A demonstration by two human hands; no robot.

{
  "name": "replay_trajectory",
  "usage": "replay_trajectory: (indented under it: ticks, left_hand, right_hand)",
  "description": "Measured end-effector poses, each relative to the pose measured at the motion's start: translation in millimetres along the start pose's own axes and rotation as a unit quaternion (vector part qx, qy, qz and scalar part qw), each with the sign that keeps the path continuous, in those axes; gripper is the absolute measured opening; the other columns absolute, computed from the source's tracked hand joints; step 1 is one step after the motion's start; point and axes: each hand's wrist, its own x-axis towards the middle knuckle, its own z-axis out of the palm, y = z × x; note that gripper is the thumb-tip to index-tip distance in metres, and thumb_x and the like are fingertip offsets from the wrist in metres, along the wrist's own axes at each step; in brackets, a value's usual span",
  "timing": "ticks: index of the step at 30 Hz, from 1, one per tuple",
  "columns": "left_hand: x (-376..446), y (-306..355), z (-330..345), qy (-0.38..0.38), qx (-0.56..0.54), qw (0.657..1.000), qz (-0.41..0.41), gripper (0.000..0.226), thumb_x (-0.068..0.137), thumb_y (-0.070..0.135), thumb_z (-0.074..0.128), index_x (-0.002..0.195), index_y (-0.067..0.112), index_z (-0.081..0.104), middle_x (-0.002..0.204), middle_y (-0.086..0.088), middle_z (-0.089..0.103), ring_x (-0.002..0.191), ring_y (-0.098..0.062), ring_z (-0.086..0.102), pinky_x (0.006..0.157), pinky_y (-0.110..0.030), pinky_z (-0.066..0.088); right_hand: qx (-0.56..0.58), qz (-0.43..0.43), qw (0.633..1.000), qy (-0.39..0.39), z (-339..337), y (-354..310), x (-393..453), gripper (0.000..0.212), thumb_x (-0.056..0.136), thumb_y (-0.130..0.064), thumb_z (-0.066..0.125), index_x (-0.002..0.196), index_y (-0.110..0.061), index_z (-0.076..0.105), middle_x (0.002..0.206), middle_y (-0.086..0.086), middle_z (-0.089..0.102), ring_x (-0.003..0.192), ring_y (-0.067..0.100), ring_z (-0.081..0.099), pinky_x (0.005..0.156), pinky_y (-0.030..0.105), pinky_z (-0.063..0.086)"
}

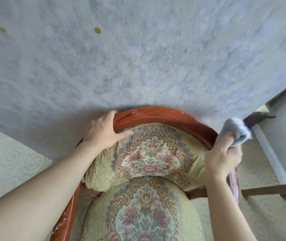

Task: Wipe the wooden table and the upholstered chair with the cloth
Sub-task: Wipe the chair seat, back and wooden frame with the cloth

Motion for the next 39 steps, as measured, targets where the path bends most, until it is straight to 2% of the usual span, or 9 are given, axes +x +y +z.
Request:
replay_trajectory:
  ticks: [3, 6, 10, 17, 23, 27, 31, 35, 39]
  left_hand:
    - [15.0, -6.1, 1.1, 0.030, 0.077, 0.997, 0.003, 0.087, 0.061, 0.091, 0.047, 0.113, 0.023, 0.063, 0.101, -0.002, 0.073, 0.095, -0.026, 0.067, 0.080, -0.034, 0.032]
    - [21.5, -12.3, 4.3, 0.039, 0.086, 0.995, 0.016, 0.076, 0.062, 0.091, 0.055, 0.096, 0.023, 0.067, 0.085, -0.001, 0.072, 0.081, -0.025, 0.067, 0.076, -0.033, 0.040]
    - [20.2, -14.6, 5.5, 0.078, 0.071, 0.994, 0.042, 0.066, 0.064, 0.084, 0.065, 0.085, 0.021, 0.066, 0.070, 0.001, 0.066, 0.065, -0.023, 0.062, 0.066, -0.030, 0.042]
    - [20.1, -15.0, 8.3, 0.097, 0.073, 0.992, 0.040, 0.061, 0.062, 0.077, 0.074, 0.081, 0.018, 0.069, 0.073, -0.009, 0.073, 0.071, -0.035, 0.071, 0.064, -0.035, 0.047]
    - [19.7, -14.5, 4.0, 0.092, 0.081, 0.991, 0.045, 0.056, 0.065, 0.060, 0.043, 0.089, 0.016, 0.071, 0.081, -0.018, 0.073, 0.080, -0.043, 0.070, 0.071, -0.041, 0.049]
    - [17.5, -15.3, 4.7, 0.101, 0.042, 0.993, 0.033, 0.076, 0.055, 0.084, 0.043, 0.078, 0.016, 0.067, 0.077, -0.016, 0.073, 0.074, -0.042, 0.070, 0.065, -0.038, 0.047]
    - [18.2, -17.6, 6.7, 0.104, 0.062, 0.992, 0.040, 0.074, 0.056, 0.091, 0.062, 0.075, 0.020, 0.067, 0.067, -0.005, 0.072, 0.064, -0.032, 0.071, 0.059, -0.031, 0.042]
    - [18.9, -18.3, 6.7, 0.095, 0.075, 0.992, 0.041, 0.069, 0.059, 0.089, 0.060, 0.077, 0.023, 0.067, 0.065, 0.000, 0.069, 0.062, -0.027, 0.069, 0.058, -0.029, 0.042]
    - [18.6, -17.9, 5.3, 0.077, 0.073, 0.994, 0.029, 0.070, 0.061, 0.089, 0.059, 0.082, 0.022, 0.068, 0.069, 0.000, 0.071, 0.066, -0.026, 0.069, 0.064, -0.033, 0.053]
  right_hand:
    - [-0.084, -0.042, 0.995, -0.035, 22.6, 23.1, 3.9, 0.065, 0.094, -0.049, 0.025, 0.130, -0.003, 0.053, 0.128, 0.021, 0.059, 0.121, 0.037, 0.054, 0.102, 0.048, 0.042]
    - [-0.112, -0.096, 0.988, -0.042, 48.3, 30.2, -2.0, 0.064, 0.096, -0.042, 0.025, 0.150, -0.010, 0.036, 0.156, 0.013, 0.037, 0.146, 0.026, 0.029, 0.121, 0.044, 0.018]
    - [-0.122, -0.198, 0.969, -0.087, 75.2, 24.2, -19.9, 0.059, 0.099, -0.032, 0.026, 0.154, -0.010, 0.028, 0.161, 0.009, 0.026, 0.152, 0.023, 0.013, 0.124, 0.041, 0.005]
    - [-0.098, -0.348, 0.908, -0.210, 124.8, 2.2, -78.9, 0.055, 0.099, -0.024, 0.028, 0.151, -0.005, 0.027, 0.159, 0.013, 0.025, 0.151, 0.031, 0.013, 0.125, 0.045, 0.004]
    - [-0.107, -0.490, 0.798, -0.336, 138.3, -8.4, -102.4, 0.052, 0.099, -0.025, 0.037, 0.144, -0.002, 0.045, 0.155, 0.015, 0.038, 0.150, 0.030, 0.024, 0.124, 0.046, 0.015]
    - [-0.167, -0.552, 0.749, -0.326, 121.1, -3.3, -70.6, 0.052, 0.102, -0.030, 0.032, 0.144, -0.004, 0.046, 0.155, 0.012, 0.039, 0.148, 0.026, 0.028, 0.122, 0.045, 0.023]
    - [-0.204, -0.554, 0.751, -0.297, 96.3, 9.3, -42.9, 0.054, 0.104, -0.034, 0.026, 0.144, -0.006, 0.047, 0.155, 0.011, 0.039, 0.148, 0.026, 0.030, 0.122, 0.046, 0.023]
    - [-0.252, -0.529, 0.770, -0.253, 59.9, 29.5, -11.3, 0.051, 0.102, -0.030, 0.030, 0.145, -0.006, 0.046, 0.154, 0.011, 0.039, 0.148, 0.025, 0.029, 0.122, 0.046, 0.023]
    - [-0.269, -0.416, 0.849, -0.184, 24.9, 49.9, 17.4, 0.053, 0.101, -0.025, 0.030, 0.145, 0.001, 0.042, 0.154, 0.015, 0.038, 0.146, 0.028, 0.031, 0.122, 0.046, 0.022]
